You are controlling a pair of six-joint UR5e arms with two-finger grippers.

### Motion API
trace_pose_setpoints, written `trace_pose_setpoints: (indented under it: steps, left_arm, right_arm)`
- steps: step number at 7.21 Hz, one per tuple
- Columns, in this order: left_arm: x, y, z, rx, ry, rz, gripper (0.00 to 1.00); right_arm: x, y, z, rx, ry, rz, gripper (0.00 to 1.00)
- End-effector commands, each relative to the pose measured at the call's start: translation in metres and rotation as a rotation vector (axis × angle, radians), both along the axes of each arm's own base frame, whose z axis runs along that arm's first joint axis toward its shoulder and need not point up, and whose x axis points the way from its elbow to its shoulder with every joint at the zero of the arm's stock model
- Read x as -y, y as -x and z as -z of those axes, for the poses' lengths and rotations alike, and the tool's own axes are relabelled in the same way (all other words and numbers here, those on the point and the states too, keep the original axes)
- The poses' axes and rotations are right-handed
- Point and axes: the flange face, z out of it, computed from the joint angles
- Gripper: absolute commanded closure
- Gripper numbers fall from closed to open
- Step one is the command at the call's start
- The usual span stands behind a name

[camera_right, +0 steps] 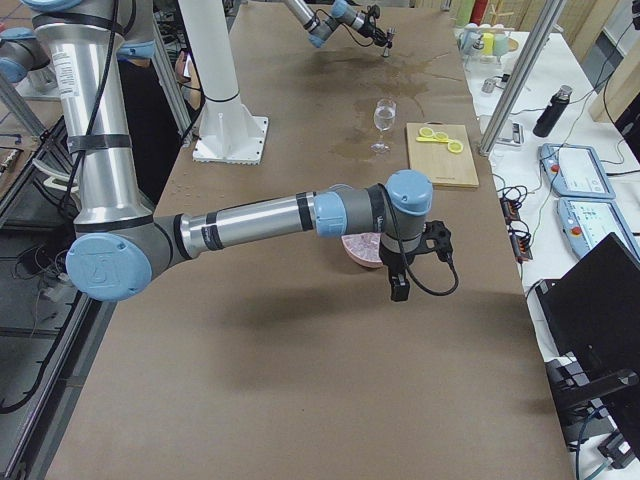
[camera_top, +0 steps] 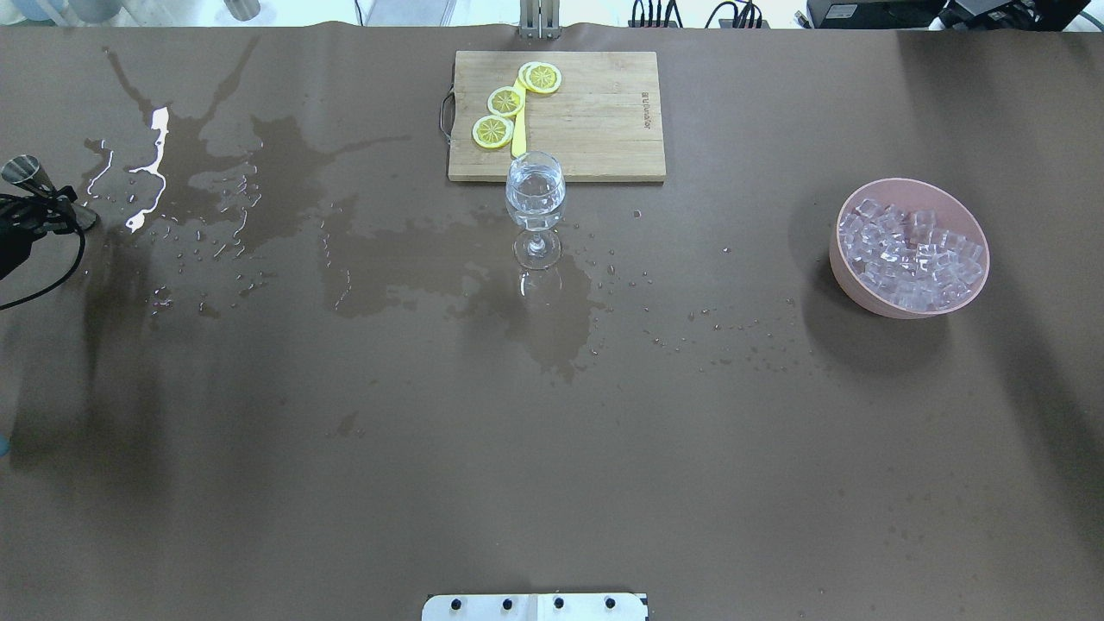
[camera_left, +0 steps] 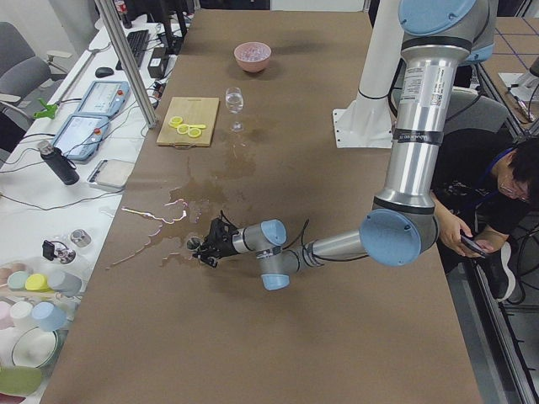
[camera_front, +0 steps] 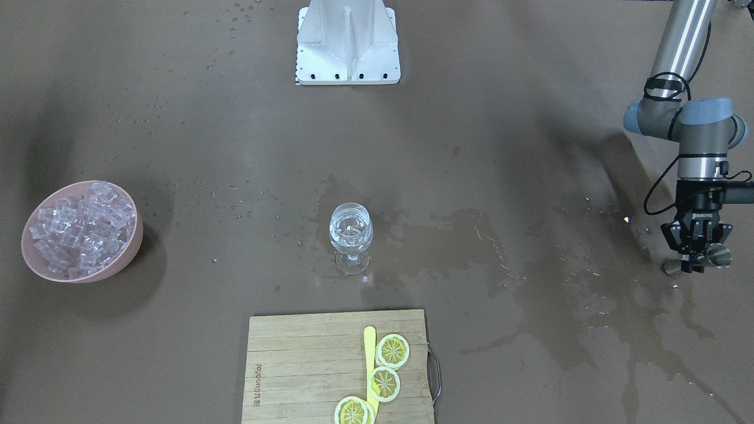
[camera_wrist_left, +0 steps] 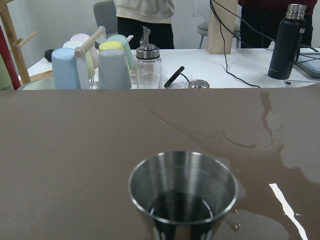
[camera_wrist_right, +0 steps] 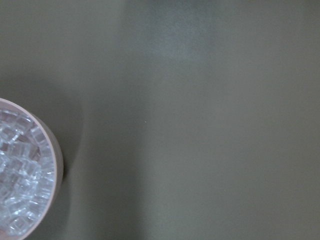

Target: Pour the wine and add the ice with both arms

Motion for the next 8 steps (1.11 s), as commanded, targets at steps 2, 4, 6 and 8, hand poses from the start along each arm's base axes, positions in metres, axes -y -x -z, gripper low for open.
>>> trace_pose_setpoints:
  steps: [2,4,6,8]
  left_arm:
    - [0.001,-0.001,0.001,-0.001,-0.001,0.000,0.35]
    - [0.001,0.000,0.002,-0.003,-0.005,-0.001,0.35]
    - [-0.001,0.000,0.004,-0.009,-0.003,-0.020,0.33]
    - [-0.016,0.011,0.001,-0.011,0.001,-0.033,0.29]
  right_arm:
    - [-0.044,-0.060,-0.063,-0.001,0.023,-0.011,0.00]
    - [-0.063,-0.086,-0.083,0.000,0.024,-0.027,0.00]
    - [-0.073,-0.101,-0.098,0.001,0.029,-0.036,0.00]
    - [-0.080,-0.114,-0.114,0.003,0.067,-0.070,0.00]
